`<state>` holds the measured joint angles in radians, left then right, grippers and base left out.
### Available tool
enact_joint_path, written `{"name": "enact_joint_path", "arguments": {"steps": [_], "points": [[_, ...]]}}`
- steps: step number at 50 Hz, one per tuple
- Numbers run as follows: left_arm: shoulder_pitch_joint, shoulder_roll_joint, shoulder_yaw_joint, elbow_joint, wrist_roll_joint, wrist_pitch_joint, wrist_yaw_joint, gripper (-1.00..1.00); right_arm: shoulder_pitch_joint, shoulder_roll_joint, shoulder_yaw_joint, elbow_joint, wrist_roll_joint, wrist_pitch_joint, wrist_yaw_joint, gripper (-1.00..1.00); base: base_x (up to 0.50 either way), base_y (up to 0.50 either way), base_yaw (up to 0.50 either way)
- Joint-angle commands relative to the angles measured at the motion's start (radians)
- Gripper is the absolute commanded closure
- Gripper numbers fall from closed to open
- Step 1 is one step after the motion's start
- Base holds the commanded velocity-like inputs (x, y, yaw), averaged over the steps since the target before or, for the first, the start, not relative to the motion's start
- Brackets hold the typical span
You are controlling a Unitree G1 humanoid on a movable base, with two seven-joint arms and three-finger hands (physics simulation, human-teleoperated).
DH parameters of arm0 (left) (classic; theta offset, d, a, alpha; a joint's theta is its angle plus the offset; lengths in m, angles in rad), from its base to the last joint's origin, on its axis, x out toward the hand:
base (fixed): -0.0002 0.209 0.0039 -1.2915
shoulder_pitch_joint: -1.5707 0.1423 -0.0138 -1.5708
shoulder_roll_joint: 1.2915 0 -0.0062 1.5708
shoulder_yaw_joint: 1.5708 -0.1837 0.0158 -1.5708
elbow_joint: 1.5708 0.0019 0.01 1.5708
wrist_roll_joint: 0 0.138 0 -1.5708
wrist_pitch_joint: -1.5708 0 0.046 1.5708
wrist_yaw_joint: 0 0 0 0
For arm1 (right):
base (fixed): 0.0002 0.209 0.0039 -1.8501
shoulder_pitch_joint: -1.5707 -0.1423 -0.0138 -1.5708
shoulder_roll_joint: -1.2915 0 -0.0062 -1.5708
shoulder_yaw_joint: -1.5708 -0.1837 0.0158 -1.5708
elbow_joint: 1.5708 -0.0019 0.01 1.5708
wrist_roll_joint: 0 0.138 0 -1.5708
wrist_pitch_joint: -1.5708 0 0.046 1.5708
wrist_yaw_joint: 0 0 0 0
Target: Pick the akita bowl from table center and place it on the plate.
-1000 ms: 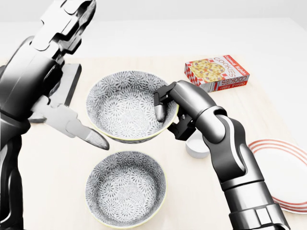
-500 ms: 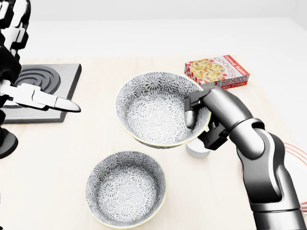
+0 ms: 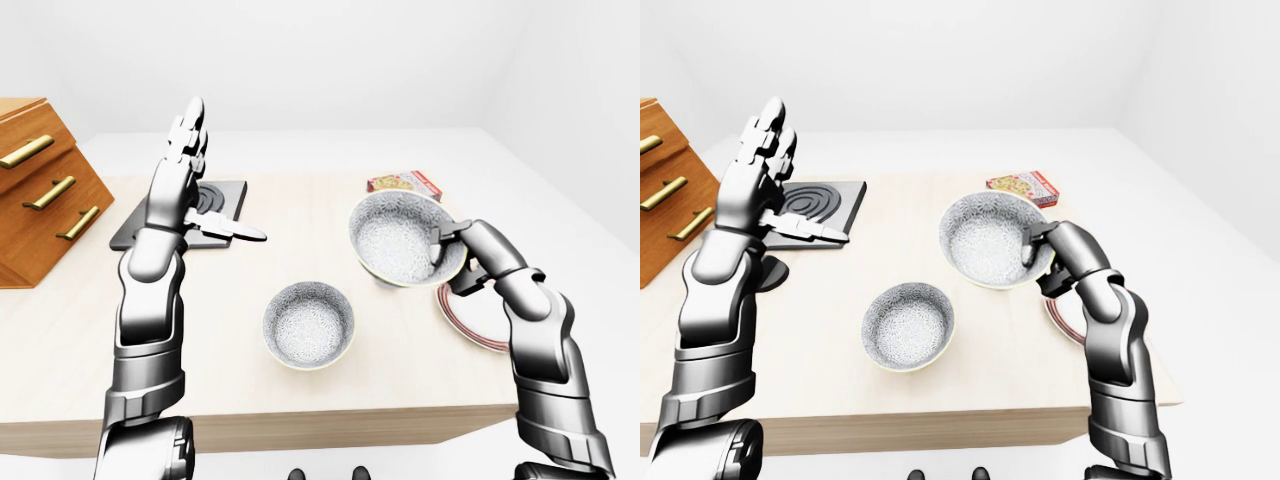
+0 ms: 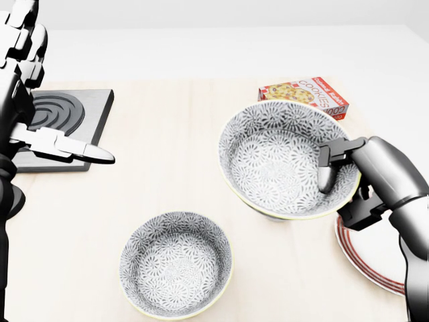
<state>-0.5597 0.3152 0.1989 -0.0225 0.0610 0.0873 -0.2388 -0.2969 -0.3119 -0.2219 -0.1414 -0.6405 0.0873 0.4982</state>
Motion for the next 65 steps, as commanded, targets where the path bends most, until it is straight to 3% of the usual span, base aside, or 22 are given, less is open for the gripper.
{"name": "enact_joint_path", "arguments": {"steps": [1, 18, 25, 31, 40, 51, 54, 65], "points": [[0.005, -0.002, 0.000, 0.012, 0.007, 0.000, 0.003, -1.00, 0.079, -0.032, -0.091, -0.043, 0.081, 0.000, -0.044, 1.00, 0.00, 0.00, 0.00], [0.008, -0.016, -0.011, 0.016, 0.018, 0.000, 0.010, -1.00, 0.205, -0.075, -0.249, 0.012, 0.139, -0.004, -0.082, 1.00, 0.00, 0.00, 0.00], [0.002, -0.018, -0.015, 0.022, 0.023, 0.000, 0.011, -1.00, 0.249, -0.086, -0.305, 0.059, 0.156, -0.053, -0.099, 1.00, 0.00, 0.00, 0.00], [0.004, -0.020, -0.015, 0.024, 0.025, 0.000, 0.011, -1.00, 0.260, -0.098, -0.333, 0.103, 0.165, -0.075, -0.114, 1.00, 0.00, 0.00, 0.00], [0.001, -0.019, -0.016, 0.031, 0.025, 0.000, 0.011, -1.00, 0.254, -0.132, -0.342, 0.211, 0.166, -0.118, -0.168, 1.00, 0.00, 0.00, 0.00], [0.004, -0.021, -0.016, 0.025, 0.027, 0.000, 0.012, -1.00, 0.207, -0.190, -0.316, 0.351, 0.164, -0.147, -0.236, 1.00, 0.00, 0.00, 0.00], [0.003, -0.021, -0.016, 0.029, 0.028, 0.000, 0.012, -1.00, 0.203, -0.206, -0.305, 0.405, 0.157, -0.175, -0.265, 1.00, 0.00, 0.00, 0.00], [0.004, -0.020, -0.015, 0.026, 0.027, 0.000, 0.012, -1.00, 0.165, -0.247, -0.260, 0.560, 0.155, -0.175, -0.334, 1.00, 0.00, 0.00, 0.00]]}}
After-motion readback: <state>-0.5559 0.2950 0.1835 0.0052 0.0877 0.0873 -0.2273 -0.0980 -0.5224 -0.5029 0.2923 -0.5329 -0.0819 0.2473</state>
